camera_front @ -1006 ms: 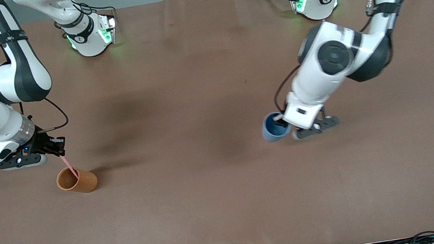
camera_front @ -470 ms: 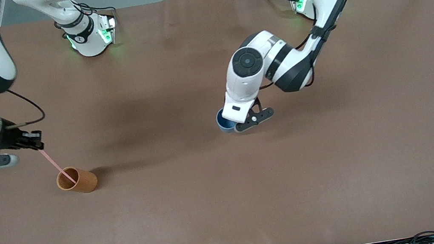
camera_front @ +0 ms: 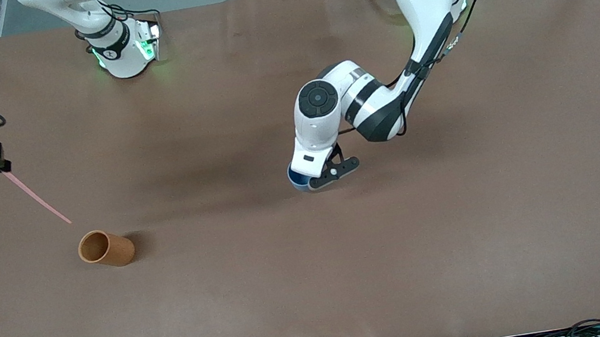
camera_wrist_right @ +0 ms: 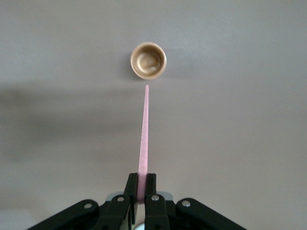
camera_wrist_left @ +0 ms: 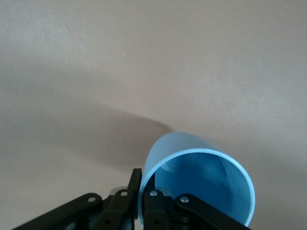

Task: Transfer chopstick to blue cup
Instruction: 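Lift the chopstick with the right gripper while the left gripper carries the cup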

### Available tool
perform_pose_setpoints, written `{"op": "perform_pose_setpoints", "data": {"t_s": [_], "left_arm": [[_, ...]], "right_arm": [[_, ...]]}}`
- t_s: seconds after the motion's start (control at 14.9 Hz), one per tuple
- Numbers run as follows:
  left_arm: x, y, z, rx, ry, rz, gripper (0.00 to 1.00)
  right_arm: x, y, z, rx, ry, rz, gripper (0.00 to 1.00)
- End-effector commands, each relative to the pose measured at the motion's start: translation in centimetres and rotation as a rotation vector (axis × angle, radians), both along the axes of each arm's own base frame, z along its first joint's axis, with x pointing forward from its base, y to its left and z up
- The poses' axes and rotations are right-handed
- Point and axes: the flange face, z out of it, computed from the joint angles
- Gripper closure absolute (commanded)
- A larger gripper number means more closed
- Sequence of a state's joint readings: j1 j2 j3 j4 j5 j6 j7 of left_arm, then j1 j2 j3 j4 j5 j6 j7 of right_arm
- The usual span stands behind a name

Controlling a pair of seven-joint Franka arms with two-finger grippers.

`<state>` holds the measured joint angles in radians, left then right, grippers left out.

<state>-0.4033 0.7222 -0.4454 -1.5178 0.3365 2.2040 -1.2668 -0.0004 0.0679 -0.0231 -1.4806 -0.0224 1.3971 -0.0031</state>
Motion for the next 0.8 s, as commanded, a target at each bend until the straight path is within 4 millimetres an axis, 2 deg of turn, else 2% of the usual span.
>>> {"op": "perform_pose_setpoints", "data": {"t_s": [0.0, 0.13, 0.2, 0.27, 0.4, 0.47, 0.6, 0.74], "left_arm": [[0.9, -0.1, -0.6, 0.009, -0.04, -0.006, 0.99], [1.1, 0.4, -1.1, 0.012, -0.04, -0.01, 0.98], [1.1, 0.4, -1.3, 0.01, -0.039, -0.01, 0.94], [1.2, 0.4, -1.3, 0.01, -0.039, -0.008, 0.78], [1.1, 0.7, -1.3, 0.015, -0.037, -0.019, 0.0], [1.2, 0.8, -1.0, 0.016, -0.039, -0.018, 0.0], [2.7, 2.3, 1.5, 0.01, -0.073, -0.018, 0.0], [4.8, 4.8, 6.6, 0.006, -0.122, -0.033, 0.0]], "right_arm": [[-0.7, -0.4, 0.0, -0.026, 0.074, -0.028, 0.97], [-0.9, -0.5, -0.2, -0.025, 0.088, -0.028, 0.97], [-1.0, -0.4, 0.1, -0.025, 0.083, -0.027, 0.97], [-1.0, -0.3, 0.1, -0.025, 0.082, -0.025, 0.97], [-0.9, -0.4, 0.2, -0.025, 0.076, -0.026, 0.97], [-1.0, -0.5, 0.3, -0.027, 0.077, -0.028, 0.97], [-1.1, -0.9, -0.2, -0.026, 0.082, -0.034, 0.97], [-1.0, -0.8, 0.0, -0.025, 0.073, -0.032, 0.97]]}}
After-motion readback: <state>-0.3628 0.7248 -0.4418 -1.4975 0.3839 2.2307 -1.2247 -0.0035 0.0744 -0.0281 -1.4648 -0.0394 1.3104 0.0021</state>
